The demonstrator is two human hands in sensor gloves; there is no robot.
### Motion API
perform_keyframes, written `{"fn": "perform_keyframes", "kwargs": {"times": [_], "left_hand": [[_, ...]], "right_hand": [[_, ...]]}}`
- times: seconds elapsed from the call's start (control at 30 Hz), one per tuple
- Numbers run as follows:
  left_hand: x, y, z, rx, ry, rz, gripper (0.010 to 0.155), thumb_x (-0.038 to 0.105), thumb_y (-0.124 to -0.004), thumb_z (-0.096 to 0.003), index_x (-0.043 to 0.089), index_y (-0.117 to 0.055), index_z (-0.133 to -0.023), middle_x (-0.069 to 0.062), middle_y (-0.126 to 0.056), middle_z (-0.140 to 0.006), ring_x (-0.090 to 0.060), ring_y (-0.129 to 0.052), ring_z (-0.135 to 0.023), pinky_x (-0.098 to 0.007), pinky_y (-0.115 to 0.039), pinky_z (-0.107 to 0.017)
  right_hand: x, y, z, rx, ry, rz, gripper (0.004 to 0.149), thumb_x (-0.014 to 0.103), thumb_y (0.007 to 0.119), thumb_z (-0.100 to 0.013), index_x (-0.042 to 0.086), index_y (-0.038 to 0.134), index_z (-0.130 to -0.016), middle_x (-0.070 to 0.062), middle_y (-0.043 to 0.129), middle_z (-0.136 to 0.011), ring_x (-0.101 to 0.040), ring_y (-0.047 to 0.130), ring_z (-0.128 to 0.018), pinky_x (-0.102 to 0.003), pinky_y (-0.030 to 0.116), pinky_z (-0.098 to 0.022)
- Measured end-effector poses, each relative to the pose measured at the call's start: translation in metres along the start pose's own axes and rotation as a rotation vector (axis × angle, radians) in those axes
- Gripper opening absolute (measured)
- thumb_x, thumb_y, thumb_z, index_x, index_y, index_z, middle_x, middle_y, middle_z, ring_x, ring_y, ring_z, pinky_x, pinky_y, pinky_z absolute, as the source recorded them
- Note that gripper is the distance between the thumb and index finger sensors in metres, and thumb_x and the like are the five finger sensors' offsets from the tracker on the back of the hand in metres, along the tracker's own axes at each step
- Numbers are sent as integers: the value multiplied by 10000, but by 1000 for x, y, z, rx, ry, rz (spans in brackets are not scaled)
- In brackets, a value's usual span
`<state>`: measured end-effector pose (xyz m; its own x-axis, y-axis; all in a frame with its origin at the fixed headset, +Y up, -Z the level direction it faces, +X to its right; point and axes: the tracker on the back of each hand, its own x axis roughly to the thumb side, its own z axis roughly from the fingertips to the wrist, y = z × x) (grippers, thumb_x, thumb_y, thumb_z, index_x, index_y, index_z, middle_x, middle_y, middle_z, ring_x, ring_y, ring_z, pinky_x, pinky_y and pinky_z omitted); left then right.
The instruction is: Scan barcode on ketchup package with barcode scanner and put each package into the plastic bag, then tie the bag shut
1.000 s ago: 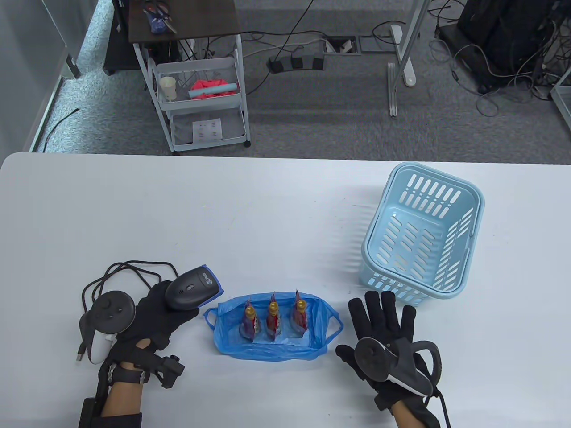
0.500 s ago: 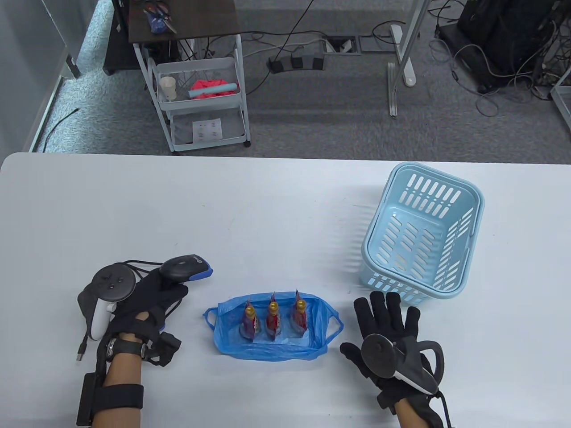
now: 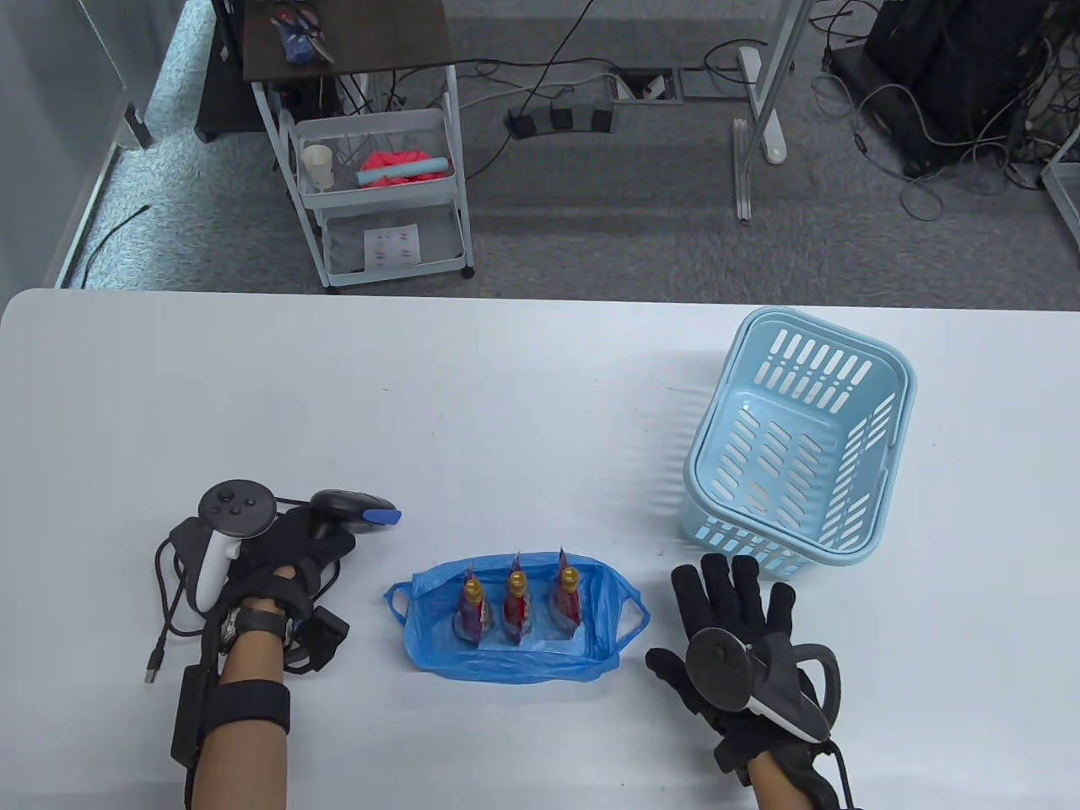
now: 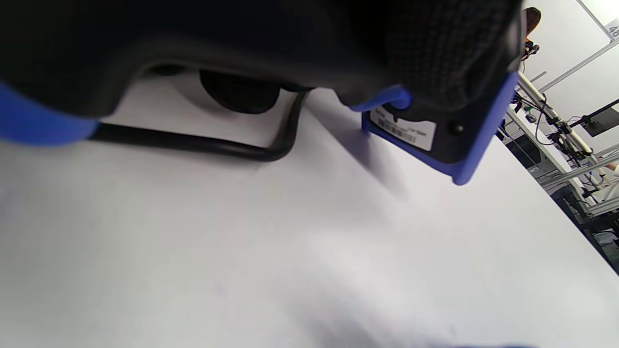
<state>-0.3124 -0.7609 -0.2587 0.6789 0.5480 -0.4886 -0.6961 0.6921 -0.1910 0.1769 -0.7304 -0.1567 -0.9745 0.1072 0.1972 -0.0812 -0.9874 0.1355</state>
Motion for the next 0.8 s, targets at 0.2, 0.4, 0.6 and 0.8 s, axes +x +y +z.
{"fn": "perform_keyframes", "kwargs": {"times": [0.2, 0.4, 0.6, 0.8], "left_hand": [[-3, 2, 0, 18, 11, -13, 750, 578, -820, -413, 174, -665, -1026, -61, -755, -961, -358, -909, -782, -494, -780, -600], [-4, 11, 5, 67, 33, -65, 771, 583, -805, -422, 174, -631, -1052, -73, -720, -1001, -365, -889, -804, -508, -765, -616], [-8, 17, 9, 113, 51, -179, 766, 589, -780, -433, 175, -631, -1061, -81, -723, -1004, -363, -891, -805, -500, -773, -606], [-11, 18, 12, 125, 76, -243, 785, 592, -767, -439, 169, -609, -1081, -94, -715, -1015, -368, -886, -813, -500, -773, -607]], "right_hand": [[-1, 0, 0, -2, 5, -6, 890, 628, 666, -511, 169, 270, -1163, -197, 227, -1213, -481, 185, -1106, -724, 165, -730], [-3, 0, 0, -3, 12, -11, 888, 627, 665, -512, 171, 269, -1162, -197, 227, -1212, -480, 181, -1105, -723, 164, -730], [-3, 1, 0, -8, 14, -17, 887, 626, 665, -513, 170, 268, -1161, -198, 226, -1212, -481, 181, -1104, -723, 165, -731], [-3, 1, 0, -7, 15, -15, 888, 627, 665, -512, 171, 268, -1162, -197, 226, -1212, -482, 180, -1104, -724, 165, -730]]}}
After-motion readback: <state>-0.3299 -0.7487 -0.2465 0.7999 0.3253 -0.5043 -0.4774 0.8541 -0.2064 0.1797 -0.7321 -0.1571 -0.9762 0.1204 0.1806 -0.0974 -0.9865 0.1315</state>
